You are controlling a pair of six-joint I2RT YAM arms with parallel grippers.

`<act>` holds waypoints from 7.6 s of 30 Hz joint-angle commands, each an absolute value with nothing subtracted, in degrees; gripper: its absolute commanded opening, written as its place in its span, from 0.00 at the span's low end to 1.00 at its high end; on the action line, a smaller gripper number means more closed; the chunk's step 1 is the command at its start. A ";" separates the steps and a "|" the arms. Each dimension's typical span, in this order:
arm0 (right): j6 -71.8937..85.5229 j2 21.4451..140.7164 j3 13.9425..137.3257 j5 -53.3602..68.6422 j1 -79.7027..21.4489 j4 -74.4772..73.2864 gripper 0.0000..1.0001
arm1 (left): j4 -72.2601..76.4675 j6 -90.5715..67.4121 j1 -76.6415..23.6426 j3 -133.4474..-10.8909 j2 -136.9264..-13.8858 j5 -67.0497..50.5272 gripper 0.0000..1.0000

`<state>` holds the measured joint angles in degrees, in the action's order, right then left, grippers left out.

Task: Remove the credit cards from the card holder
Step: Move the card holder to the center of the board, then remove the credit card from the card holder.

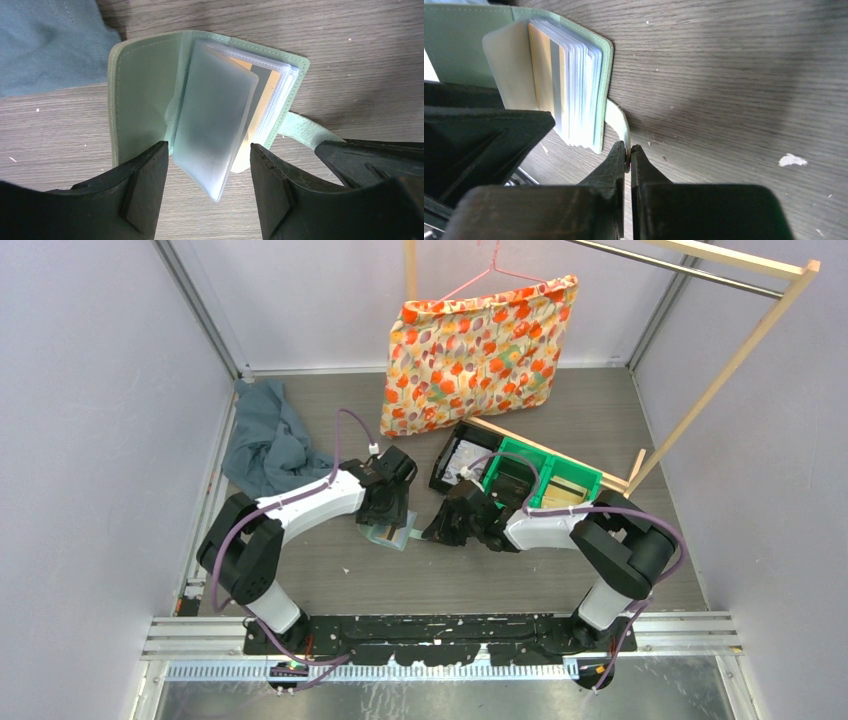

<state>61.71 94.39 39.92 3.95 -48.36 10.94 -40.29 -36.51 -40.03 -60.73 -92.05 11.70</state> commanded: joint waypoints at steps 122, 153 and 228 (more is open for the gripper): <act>48.31 55.35 35.79 -12.60 -50.05 -24.59 0.46 | -30.61 -42.29 -37.40 -68.31 -96.10 -30.29 0.56; 52.78 80.44 34.72 -9.09 -47.69 -10.08 0.30 | -27.90 -41.91 -35.21 -63.93 -103.62 -29.03 0.56; 54.72 65.75 24.96 -14.78 -41.66 -21.08 0.28 | -22.01 -50.12 -44.82 -64.69 -104.24 -29.98 0.52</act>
<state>54.11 63.77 26.57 -16.01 -41.76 -24.10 -25.50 -49.32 -44.73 -64.79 -104.01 -27.94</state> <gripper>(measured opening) 0.289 0.521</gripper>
